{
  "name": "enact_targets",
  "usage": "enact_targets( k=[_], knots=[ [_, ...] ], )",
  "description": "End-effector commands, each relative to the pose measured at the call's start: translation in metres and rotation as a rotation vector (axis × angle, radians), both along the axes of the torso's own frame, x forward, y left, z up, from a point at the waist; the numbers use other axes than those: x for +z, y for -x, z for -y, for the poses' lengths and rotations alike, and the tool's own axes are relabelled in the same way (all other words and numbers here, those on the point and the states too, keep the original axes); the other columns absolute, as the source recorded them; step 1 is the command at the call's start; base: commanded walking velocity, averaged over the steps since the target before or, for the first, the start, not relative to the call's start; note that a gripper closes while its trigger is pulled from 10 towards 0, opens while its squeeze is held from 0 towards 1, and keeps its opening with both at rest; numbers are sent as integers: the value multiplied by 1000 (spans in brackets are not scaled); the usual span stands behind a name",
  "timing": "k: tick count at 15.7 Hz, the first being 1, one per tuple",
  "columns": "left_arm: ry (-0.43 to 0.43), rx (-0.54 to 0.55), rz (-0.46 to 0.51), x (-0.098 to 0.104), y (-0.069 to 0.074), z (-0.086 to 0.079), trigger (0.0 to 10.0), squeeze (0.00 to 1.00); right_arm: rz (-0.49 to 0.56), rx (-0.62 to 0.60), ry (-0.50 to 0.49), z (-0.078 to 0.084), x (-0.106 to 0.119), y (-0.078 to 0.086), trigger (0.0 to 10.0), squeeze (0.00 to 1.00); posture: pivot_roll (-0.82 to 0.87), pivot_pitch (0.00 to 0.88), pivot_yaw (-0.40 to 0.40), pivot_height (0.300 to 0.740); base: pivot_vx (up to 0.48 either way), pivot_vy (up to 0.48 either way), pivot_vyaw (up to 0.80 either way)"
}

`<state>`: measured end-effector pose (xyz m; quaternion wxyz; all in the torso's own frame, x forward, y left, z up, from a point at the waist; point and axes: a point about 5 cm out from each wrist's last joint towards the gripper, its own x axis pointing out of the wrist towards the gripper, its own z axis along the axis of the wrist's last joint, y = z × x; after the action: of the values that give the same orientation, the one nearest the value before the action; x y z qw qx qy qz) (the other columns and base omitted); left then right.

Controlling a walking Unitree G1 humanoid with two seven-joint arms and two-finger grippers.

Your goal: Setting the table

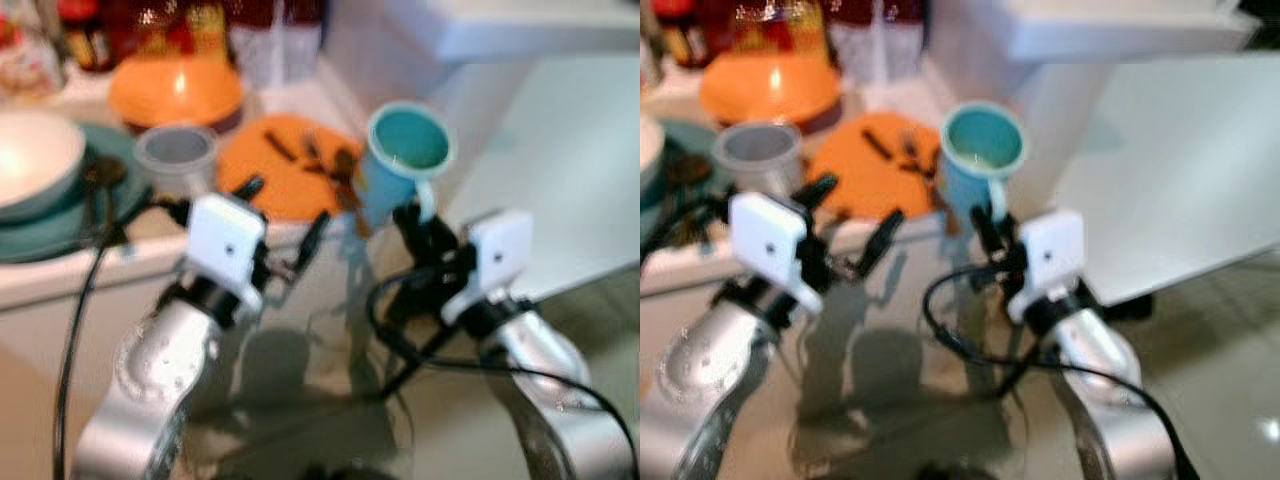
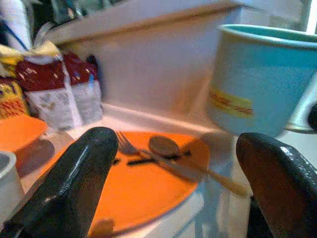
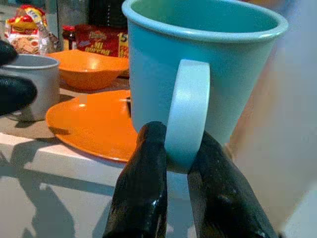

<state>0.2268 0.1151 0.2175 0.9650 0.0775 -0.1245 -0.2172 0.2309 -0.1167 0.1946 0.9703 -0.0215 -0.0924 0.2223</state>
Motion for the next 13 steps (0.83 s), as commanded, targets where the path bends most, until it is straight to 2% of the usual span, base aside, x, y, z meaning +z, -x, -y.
enact_targets(
  k=[1,5,7,8,9,10,13],
  knots=[
    [6,-10,15,1,-2,4,10000,0,10,-5,24,2,-1,-5,10000,0,9,50,-61,740,0,-480,0],
    [-28,-26,33,1,-1,7,10000,0,-51,97,69,0,-16,5,10000,0,16,52,-65,740,0,-480,0],
    [-79,17,-19,-10,-9,5,10000,0,-60,33,78,9,-21,2,10000,0,9,59,-61,740,0,-480,0],
    [-113,70,-83,-24,-17,3,10000,0,-117,-110,-2,24,-27,-7,10000,0,-7,61,-45,740,0,-480,0],
    [-117,91,-102,-27,-20,2,10000,0,-140,-147,-29,27,-30,-10,10000,0,-10,60,-39,740,0,-480,0],
    [-76,110,-100,-27,-26,1,10000,0,-169,-249,-76,35,-34,-14,10000,0,-23,64,-27,740,0,-480,0],
    [-97,197,-85,-27,-37,-6,10000,0,-157,-287,-69,35,-33,-18,10000,0,-43,70,-5,740,0,-480,800]
  ],
)
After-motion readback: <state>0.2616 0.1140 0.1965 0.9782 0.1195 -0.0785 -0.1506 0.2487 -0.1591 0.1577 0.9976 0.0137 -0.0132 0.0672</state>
